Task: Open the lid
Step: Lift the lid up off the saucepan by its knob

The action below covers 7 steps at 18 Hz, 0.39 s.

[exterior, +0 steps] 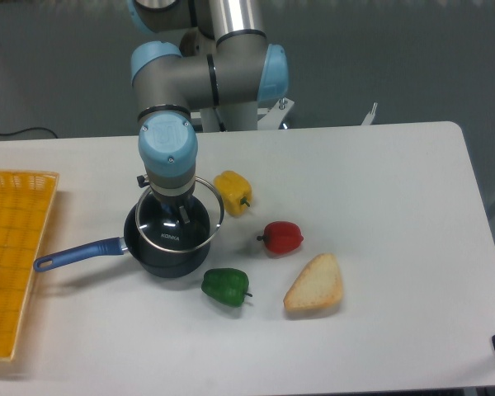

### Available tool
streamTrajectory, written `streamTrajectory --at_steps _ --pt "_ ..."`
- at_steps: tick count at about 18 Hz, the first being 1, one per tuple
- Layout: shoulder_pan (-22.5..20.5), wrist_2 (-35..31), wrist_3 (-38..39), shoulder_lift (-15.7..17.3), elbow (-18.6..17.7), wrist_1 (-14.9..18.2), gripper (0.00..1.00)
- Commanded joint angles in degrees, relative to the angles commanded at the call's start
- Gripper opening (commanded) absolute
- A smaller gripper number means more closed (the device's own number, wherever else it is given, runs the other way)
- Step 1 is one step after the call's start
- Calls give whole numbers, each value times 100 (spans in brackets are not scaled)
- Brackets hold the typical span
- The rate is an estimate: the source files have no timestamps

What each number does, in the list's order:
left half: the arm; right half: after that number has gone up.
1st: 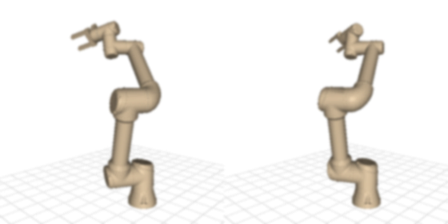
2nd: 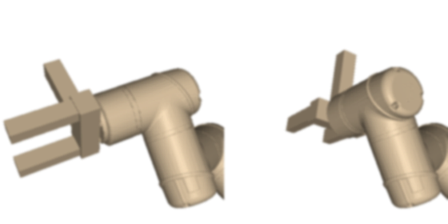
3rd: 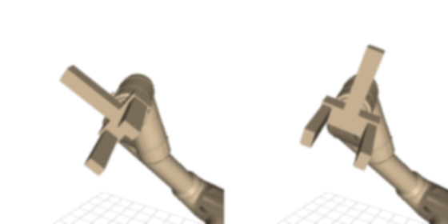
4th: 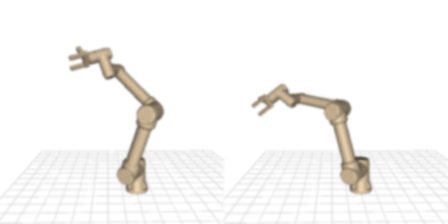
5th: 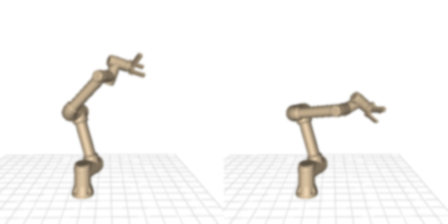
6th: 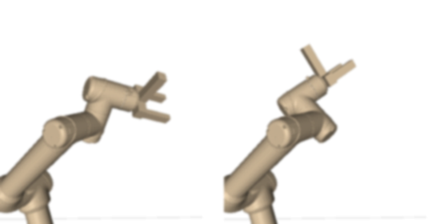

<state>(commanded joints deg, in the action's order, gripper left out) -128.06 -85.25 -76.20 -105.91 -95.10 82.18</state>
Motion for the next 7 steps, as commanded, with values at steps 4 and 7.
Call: streamTrajectory --at_steps 4,7 --pt "-44 -97 -26 0 0 -9 48" --pt "-88 -123 -35 0 0 -17 48"
